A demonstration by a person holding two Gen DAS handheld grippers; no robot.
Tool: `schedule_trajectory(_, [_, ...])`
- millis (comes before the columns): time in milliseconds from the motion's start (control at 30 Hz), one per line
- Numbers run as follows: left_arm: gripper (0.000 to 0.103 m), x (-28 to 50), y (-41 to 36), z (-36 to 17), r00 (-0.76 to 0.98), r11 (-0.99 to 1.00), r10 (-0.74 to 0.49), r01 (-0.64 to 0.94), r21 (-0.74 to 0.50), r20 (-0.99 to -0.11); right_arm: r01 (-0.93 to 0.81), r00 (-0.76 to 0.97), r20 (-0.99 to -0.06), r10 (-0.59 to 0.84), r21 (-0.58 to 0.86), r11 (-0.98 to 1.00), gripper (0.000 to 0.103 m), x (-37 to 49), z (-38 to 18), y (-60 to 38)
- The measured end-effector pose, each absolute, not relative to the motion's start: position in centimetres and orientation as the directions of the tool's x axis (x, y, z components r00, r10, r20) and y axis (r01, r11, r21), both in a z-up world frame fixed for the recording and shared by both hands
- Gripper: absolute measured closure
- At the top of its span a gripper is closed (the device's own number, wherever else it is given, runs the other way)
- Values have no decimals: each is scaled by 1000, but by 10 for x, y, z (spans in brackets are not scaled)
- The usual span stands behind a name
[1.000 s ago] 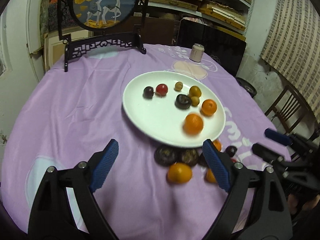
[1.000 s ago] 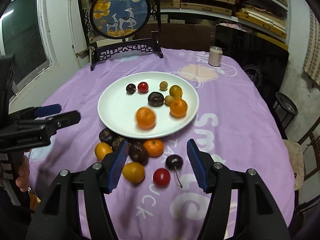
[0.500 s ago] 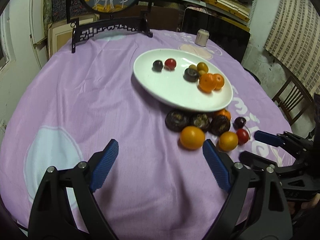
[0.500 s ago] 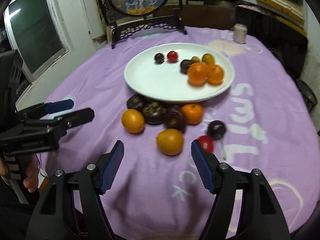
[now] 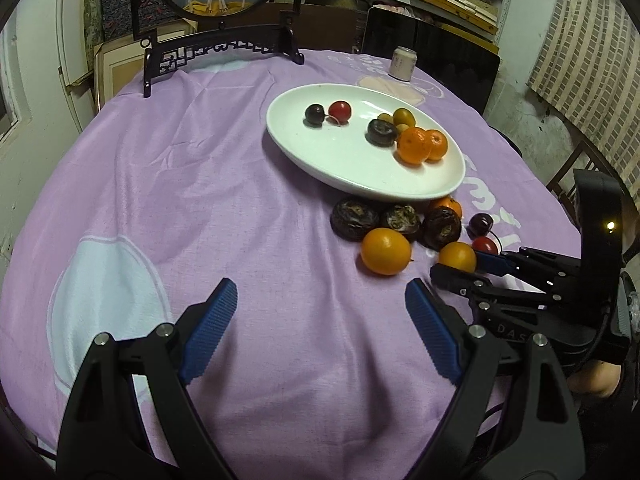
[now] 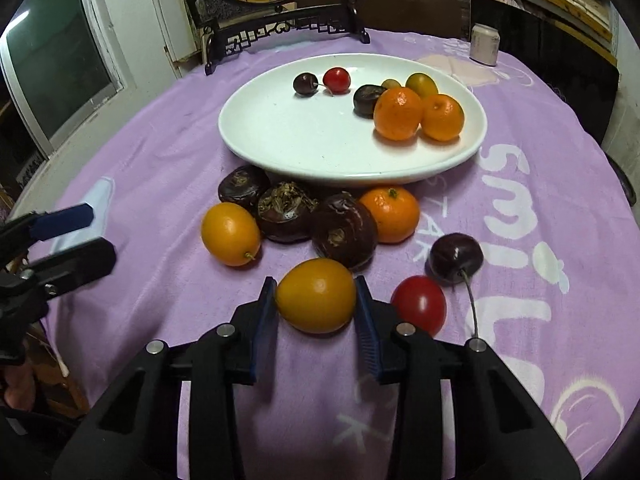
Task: Organize fruits
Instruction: 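Grasp a large orange with the right tool, then grasp a yellow-orange fruit with the left tool while the right tool carries the orange, release both on plate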
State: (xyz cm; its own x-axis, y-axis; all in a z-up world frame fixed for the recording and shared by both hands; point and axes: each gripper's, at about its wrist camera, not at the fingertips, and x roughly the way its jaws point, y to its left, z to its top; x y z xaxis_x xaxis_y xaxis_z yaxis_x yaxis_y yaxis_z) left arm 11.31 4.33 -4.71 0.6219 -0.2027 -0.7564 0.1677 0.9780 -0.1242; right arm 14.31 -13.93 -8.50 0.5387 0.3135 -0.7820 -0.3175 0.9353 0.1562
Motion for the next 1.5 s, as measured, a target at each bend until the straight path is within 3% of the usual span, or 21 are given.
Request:
schedule_trajectory(533, [18, 149, -18, -77, 561, 962, -229, 255, -97, -795, -176, 610, -751, 252, 182, 967, 64, 113, -59, -211])
schedule_trajectory(600, [27, 154, -20, -81, 553, 962, -224, 255, -93, -803, -175, 611, -749, 258, 191, 966, 64, 112, -60, -211])
schedule_trajectory(667, [52, 161, -21, -87, 528, 960, -236, 257, -111, -816, -180, 609, -748, 265, 194, 964, 64, 111, -60, -211])
schedule_trajectory(700, [59, 164, -21, -91, 517, 960, -235, 254, -114, -823, -182, 609, -747, 267, 195, 964, 64, 111, -60, -210])
schedule_trajectory(1333, [60, 148, 5, -48, 565, 935, -341, 284, -211, -751, -268, 586, -736, 339, 220, 938, 64, 127, -46, -182])
schedule_trajectory(1500, [60, 177, 19, -22, 604, 951, -297, 253, -176, -739, -318, 594, -724, 351, 190, 929, 64, 148, -32, -164])
